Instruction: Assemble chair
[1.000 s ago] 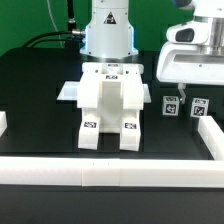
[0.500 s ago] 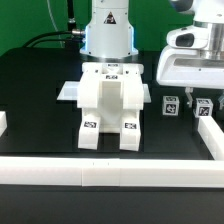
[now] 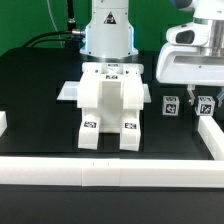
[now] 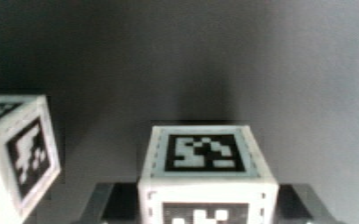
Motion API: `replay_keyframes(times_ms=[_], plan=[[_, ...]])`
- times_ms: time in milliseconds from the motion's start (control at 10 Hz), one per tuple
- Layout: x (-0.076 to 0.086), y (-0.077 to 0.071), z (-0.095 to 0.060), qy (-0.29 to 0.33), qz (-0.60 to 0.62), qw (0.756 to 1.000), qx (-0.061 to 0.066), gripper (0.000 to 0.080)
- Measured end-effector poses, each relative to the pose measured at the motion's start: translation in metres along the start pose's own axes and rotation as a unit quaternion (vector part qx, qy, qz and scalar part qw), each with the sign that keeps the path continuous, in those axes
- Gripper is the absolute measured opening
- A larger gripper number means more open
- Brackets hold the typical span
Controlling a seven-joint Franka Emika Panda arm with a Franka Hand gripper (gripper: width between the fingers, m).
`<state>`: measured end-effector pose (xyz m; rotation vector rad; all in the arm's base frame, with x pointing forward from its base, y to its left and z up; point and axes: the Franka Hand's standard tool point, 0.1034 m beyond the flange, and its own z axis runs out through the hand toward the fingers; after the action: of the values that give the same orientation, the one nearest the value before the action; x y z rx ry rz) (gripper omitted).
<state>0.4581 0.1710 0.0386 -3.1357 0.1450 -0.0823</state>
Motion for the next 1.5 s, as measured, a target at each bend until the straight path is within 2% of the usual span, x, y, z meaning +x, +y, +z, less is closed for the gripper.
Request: replay_keyframes(times_ms=[200,400,500,600,900,1000,1100,1300,1400,1500], plan=[[0.026,0.016,-0.046,-0.004,-0.035,0.999,0.014,0.0284],[0.050,0.034,-0.081,-0.011,-0.046,0.999,0.025,0.0284],[0.061,0.036,-0.087,-0.008,-0.039,0.999,0.026,0.0284],[0.057,0.035,-0.082,-0.007,-0.041,0.999,0.025,0.0284],[0.057,0.040,-0.082,-0.007,-0.050,0.998,0.026,0.0284],[0.064,0.059,-0.087,-0.004,-0.094,0.995,0.034,0.0284],[0.073,0.077,-0.097,-0.002,-0.102,0.994,0.036,0.0284],[0.082,0.101,-0.106,0.006,-0.128,0.991,0.035,0.0284],[0.083,0.105,-0.105,0.007,-0.132,0.991,0.029,0.0284],[0.082,0.104,-0.105,0.006,-0.132,0.991,0.029,0.0284]])
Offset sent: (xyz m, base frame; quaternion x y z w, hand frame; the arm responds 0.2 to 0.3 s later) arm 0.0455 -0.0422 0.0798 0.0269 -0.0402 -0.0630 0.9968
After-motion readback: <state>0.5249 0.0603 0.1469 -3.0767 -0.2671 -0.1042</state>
